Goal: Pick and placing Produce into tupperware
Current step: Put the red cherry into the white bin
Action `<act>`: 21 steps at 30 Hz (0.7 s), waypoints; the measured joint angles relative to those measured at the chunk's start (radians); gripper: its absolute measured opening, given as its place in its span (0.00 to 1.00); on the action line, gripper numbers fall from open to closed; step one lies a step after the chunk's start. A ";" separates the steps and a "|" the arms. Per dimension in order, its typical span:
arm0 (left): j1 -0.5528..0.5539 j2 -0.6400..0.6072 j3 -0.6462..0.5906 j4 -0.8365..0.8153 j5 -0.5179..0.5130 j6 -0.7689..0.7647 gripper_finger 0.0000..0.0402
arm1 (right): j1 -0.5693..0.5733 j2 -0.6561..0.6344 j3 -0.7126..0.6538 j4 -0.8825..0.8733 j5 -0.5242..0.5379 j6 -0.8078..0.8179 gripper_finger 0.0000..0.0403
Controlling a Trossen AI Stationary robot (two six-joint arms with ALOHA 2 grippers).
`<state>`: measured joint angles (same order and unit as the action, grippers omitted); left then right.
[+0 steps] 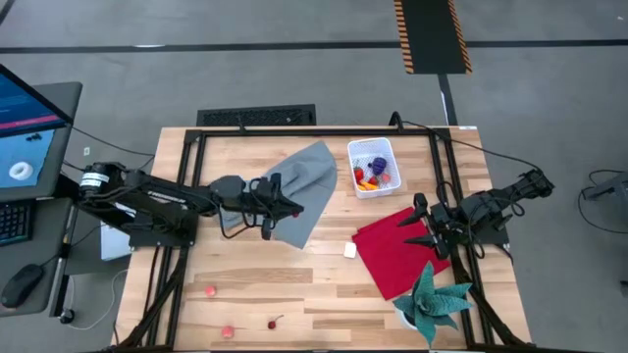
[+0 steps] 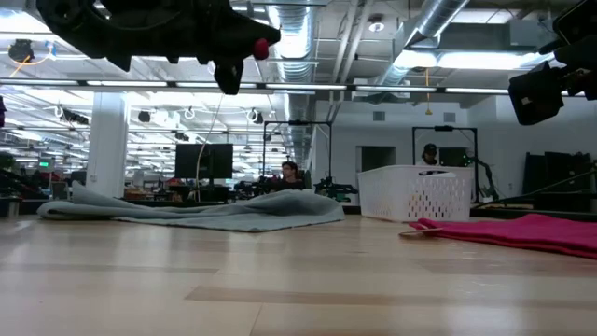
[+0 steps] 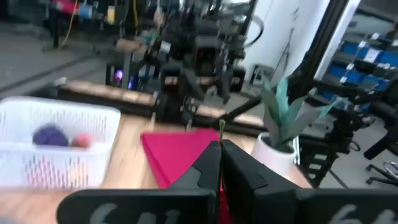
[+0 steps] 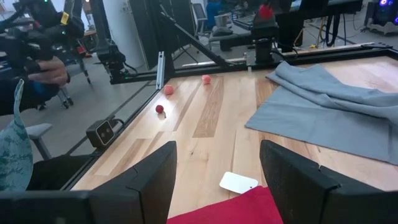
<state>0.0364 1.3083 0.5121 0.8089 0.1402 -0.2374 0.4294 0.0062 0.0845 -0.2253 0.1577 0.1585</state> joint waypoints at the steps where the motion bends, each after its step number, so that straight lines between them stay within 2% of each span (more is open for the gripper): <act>1: 0.007 0.000 0.000 0.022 0.013 0.006 0.00 | 0.000 0.000 0.000 0.000 0.000 0.000 0.63; 7: 0.057 -0.027 0.000 0.148 0.041 0.022 0.00 | 0.000 0.000 0.000 0.000 0.000 0.000 0.63; 15: 0.148 -0.066 0.000 0.143 0.074 0.032 0.00 | 0.000 0.000 0.000 0.000 0.000 0.000 0.63; 21: 0.282 -0.072 0.000 0.119 0.099 -0.002 0.00 | 0.000 0.000 0.000 0.000 0.000 0.000 0.63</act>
<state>0.3185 1.2358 0.5121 0.9278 0.2390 -0.2391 0.4297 0.0061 0.0845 -0.2253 0.1577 0.1585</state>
